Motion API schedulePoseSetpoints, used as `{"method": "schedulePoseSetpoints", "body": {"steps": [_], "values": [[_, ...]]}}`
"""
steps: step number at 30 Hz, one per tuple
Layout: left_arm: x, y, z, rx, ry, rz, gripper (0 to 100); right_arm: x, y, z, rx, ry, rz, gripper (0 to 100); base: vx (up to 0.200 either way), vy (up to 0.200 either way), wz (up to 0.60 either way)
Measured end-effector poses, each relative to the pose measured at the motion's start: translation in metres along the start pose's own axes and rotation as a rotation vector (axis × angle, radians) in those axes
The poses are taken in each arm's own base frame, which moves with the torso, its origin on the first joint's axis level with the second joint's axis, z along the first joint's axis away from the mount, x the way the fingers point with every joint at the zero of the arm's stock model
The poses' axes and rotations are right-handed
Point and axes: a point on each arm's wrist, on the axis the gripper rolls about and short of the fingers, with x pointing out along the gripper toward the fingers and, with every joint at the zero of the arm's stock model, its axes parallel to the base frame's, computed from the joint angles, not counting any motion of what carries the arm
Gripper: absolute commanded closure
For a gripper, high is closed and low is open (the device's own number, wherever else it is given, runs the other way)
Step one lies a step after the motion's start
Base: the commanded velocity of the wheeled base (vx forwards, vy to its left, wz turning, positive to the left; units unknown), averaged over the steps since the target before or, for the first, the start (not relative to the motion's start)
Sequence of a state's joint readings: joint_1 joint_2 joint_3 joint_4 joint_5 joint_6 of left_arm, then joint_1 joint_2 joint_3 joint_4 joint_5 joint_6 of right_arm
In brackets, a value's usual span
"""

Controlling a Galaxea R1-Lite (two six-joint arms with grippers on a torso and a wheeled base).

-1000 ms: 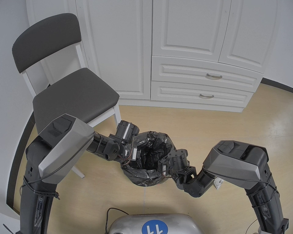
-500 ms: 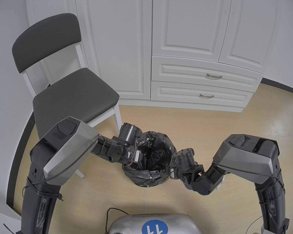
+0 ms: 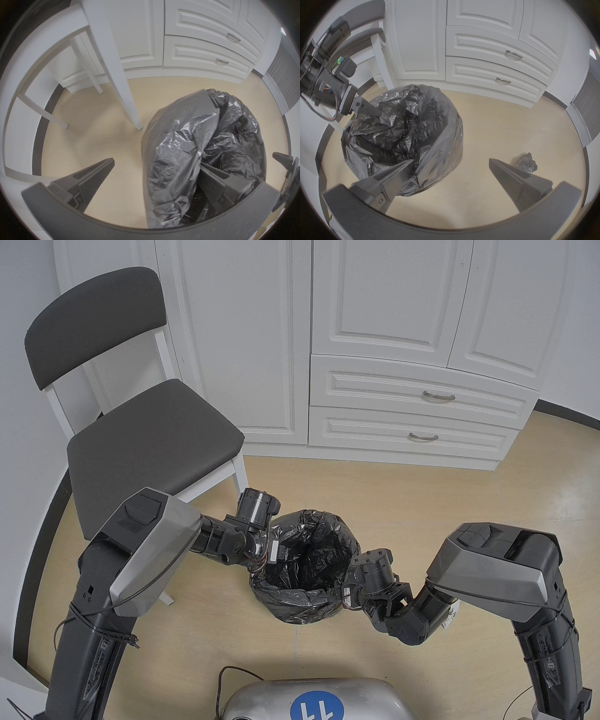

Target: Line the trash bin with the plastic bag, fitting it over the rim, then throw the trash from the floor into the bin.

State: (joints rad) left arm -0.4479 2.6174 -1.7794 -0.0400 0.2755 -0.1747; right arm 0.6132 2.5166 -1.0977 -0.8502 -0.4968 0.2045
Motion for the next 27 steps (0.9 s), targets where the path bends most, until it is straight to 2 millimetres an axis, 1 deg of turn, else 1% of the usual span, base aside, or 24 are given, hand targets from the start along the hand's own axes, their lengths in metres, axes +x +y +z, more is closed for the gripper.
{"method": "schedulePoseSetpoints", "body": {"steps": [5, 9, 13, 22, 27], "values": [[0.009, 0.02, 0.003, -0.027, 0.002, 0.028, 0, 0.004, -0.006, -0.003, -0.018, 0.011, -0.014, 0, 0.0, 0.0, 0.0], [0.011, 0.027, 0.003, -0.038, 0.001, 0.037, 0, 0.005, -0.008, -0.003, -0.02, 0.014, -0.02, 0, 0.0, 0.0, 0.0], [0.012, 0.028, 0.004, -0.042, 0.001, 0.026, 0, 0.005, -0.01, -0.005, -0.026, 0.022, -0.023, 0, 0.0, 0.0, 0.0], [0.014, 0.036, 0.004, -0.053, 0.006, 0.025, 0, 0.012, -0.027, -0.005, -0.048, 0.032, -0.056, 0, 0.0, 0.0, 0.0], [0.015, 0.037, 0.004, -0.055, 0.007, 0.031, 0, 0.012, -0.027, -0.001, -0.028, 0.015, -0.05, 0, 0.0, 0.0, 0.0]]}}
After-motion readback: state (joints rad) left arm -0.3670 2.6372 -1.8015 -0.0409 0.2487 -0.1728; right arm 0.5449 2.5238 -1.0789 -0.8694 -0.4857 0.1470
